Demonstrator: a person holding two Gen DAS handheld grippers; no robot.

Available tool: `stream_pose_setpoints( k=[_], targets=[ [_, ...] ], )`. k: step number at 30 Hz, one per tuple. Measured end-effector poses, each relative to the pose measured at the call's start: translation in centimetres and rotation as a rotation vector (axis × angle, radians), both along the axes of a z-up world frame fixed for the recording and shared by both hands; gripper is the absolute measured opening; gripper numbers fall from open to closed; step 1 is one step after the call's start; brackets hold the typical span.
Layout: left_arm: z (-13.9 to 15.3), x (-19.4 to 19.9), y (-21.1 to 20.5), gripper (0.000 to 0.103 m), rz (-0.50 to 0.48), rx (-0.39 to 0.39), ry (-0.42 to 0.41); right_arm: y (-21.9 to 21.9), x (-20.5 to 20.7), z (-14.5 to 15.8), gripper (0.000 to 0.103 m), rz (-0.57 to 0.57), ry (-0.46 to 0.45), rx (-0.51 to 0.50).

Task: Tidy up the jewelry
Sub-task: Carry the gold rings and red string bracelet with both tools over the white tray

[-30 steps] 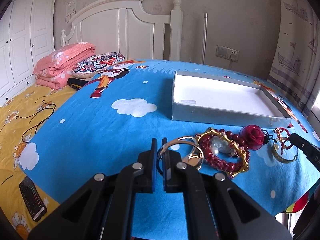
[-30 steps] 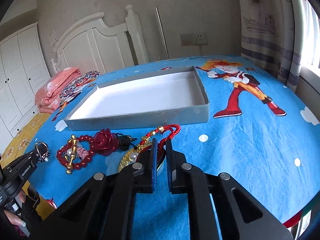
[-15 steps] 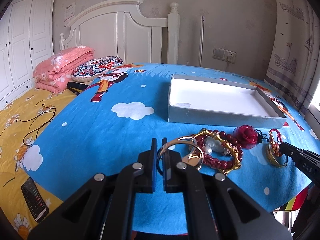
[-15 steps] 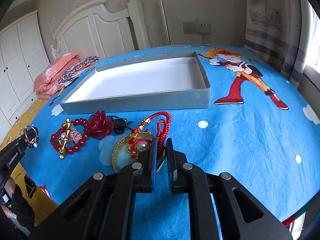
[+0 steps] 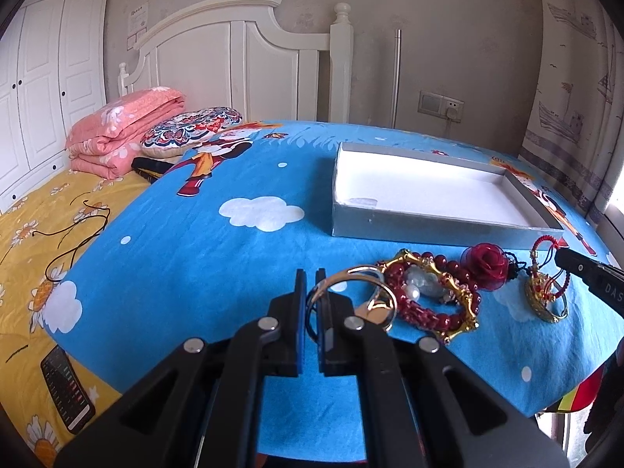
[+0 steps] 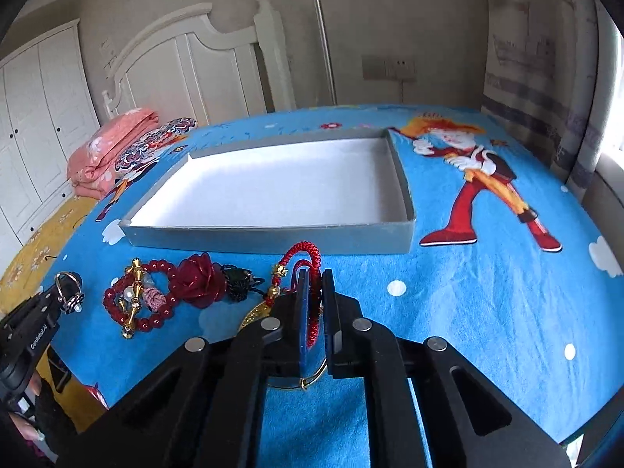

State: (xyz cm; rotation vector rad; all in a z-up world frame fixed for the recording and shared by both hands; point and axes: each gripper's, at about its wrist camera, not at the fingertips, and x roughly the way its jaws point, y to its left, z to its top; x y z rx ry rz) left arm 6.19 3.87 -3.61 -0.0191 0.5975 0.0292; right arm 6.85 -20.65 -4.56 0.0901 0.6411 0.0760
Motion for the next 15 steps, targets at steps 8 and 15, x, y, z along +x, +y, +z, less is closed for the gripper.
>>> stream_pose_setpoints(
  k=[8, 15],
  targets=[
    [1.5, -1.2, -0.7, 0.005, -0.040, -0.020, -0.053, 1.4, -3.7, 2.1, 0.008, 0.018, -0.112, -0.016],
    [2.6, -1.7, -2.9, 0.005, -0.079, -0.006, -0.079, 2.9, -4.7, 2.1, 0.008, 0.049, -0.120, -0.008]
  ],
)
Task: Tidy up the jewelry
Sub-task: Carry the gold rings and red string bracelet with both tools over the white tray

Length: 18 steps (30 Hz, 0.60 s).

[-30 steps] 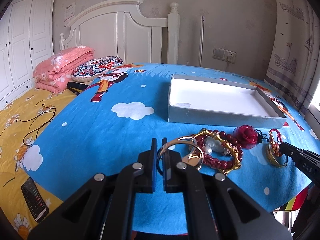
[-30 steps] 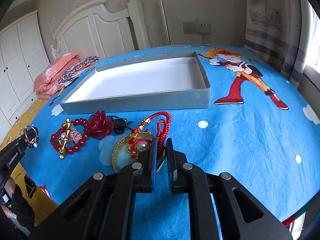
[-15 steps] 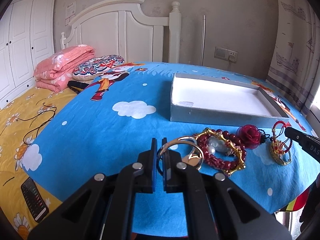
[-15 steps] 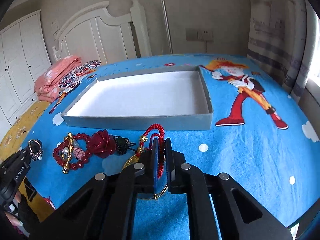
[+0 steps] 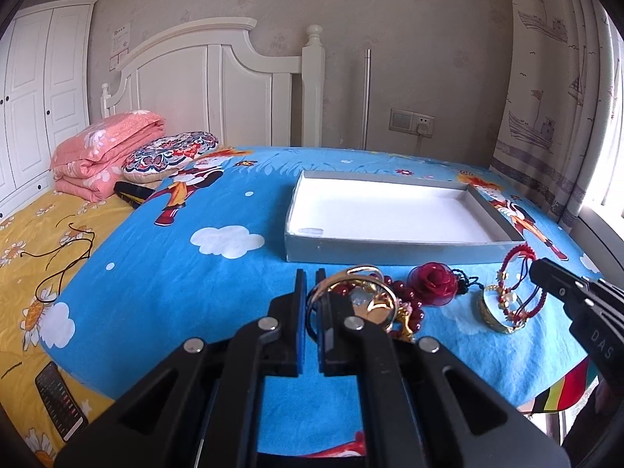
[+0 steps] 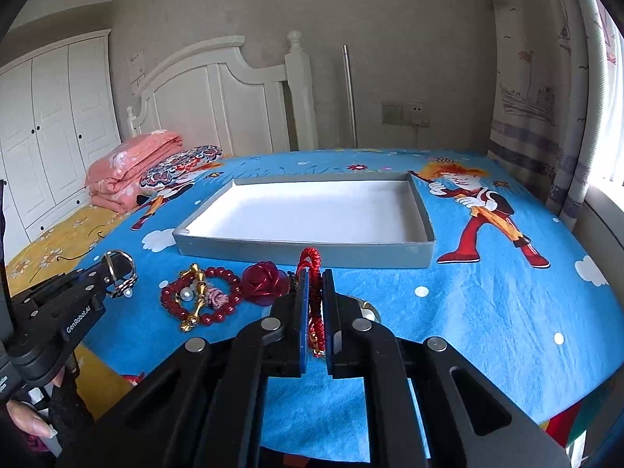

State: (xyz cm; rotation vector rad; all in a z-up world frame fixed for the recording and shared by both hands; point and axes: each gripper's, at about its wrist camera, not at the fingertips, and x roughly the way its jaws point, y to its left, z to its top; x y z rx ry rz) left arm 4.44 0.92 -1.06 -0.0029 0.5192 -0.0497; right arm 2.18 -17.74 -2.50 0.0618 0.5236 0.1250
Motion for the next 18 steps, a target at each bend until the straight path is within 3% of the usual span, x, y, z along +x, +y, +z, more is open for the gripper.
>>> stream_pose_setpoints(
  k=[12, 18],
  targets=[
    [0.2, 1.0, -2.6, 0.005, -0.010, 0.040, 0.001, 0.1, 0.2, 0.4, 0.008, -0.026, -0.019, -0.016],
    [1.8, 4.1, -3.9, 0.005, -0.029, 0.025, 0.025, 0.0, 3.5, 2.1, 0.008, -0.030, -0.026, -0.017]
  ],
)
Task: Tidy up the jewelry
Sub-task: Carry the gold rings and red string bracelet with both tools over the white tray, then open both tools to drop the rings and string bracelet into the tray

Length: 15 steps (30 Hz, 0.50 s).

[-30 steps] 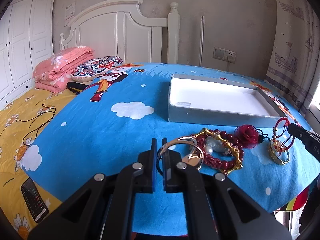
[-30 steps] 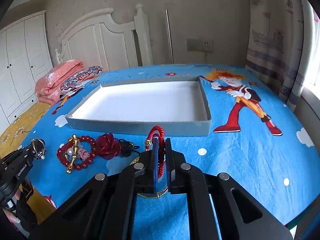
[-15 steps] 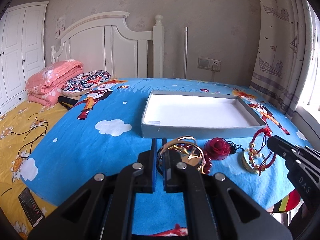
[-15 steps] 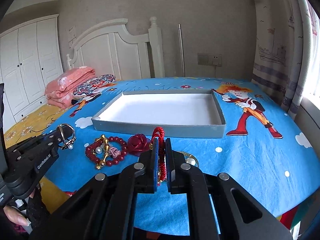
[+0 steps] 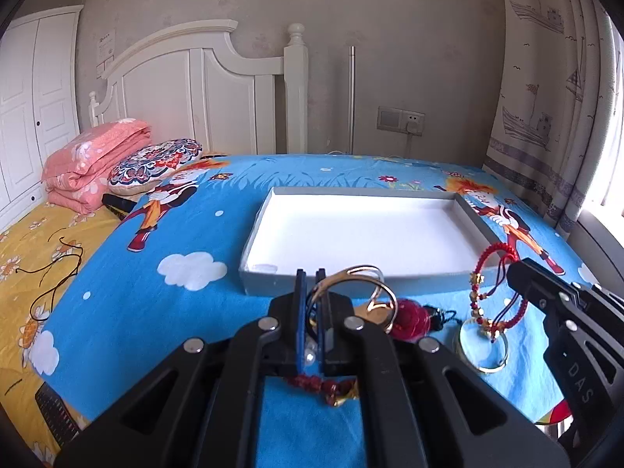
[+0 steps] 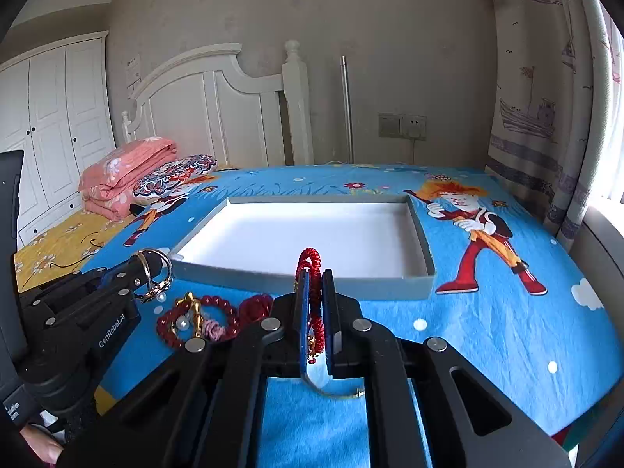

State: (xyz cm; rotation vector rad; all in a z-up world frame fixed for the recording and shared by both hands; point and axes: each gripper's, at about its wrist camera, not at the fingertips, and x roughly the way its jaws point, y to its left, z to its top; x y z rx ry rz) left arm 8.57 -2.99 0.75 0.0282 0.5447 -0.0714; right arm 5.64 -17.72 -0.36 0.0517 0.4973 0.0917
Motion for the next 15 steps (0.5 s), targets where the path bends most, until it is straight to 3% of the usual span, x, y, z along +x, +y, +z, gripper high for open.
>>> stream_pose_setpoints(
  k=[8, 15],
  targets=[
    [1.8, 8.5, -2.1, 0.005, 0.000, -0.001, 0.066, -0.4, 7.9, 1.9, 0.008, -0.011, 0.035, 0.001],
    [1.0, 15.4, -2.0, 0.005, 0.040, 0.008, 0.181, -0.8, 13.9, 1.6, 0.008, -0.031, 0.111, 0.006]
  ],
)
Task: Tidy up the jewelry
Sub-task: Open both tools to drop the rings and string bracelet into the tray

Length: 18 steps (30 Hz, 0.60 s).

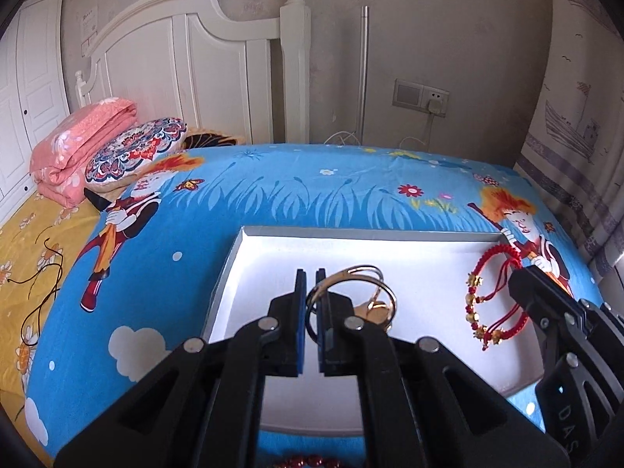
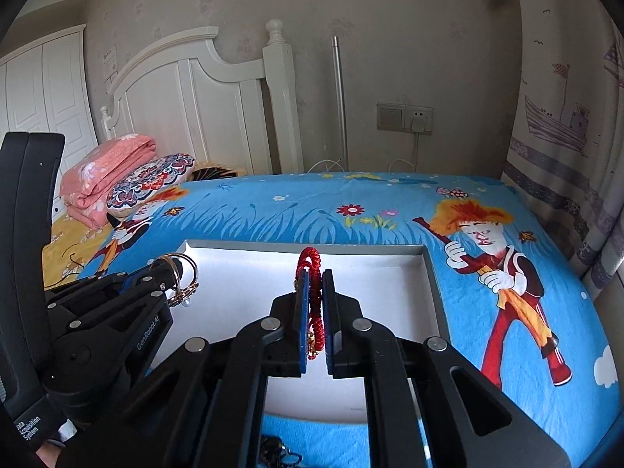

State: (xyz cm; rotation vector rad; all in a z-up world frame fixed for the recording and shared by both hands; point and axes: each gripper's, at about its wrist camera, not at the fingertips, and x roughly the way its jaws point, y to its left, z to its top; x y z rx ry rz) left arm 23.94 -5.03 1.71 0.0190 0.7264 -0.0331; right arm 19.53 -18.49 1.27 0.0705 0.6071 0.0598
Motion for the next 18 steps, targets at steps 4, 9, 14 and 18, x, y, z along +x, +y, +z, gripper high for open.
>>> stream_pose_setpoints(
  k=[4, 9, 14, 18],
  targets=[
    [-0.9, 2.0, 0.2, 0.005, 0.011, 0.002, 0.050, 0.0, 1.7, -0.8, 0.008, -0.008, 0.043, -0.006],
    [-2.0, 2.9, 0.1, 0.010, 0.002, 0.019, 0.093, 0.0, 2.8, -1.6, 0.009, -0.014, 0.094, -0.005],
    [-2.3, 2.9, 0.4, 0.024, 0.010, 0.025, 0.100, -0.4, 2.9, -1.7, 0.013, -0.029, 0.105, -0.004],
    [-1.7, 2.3, 0.7, 0.046, 0.027, 0.023, 0.059, -0.7, 2.5, -1.5, 0.043, -0.035, 0.089, -0.005]
  ],
)
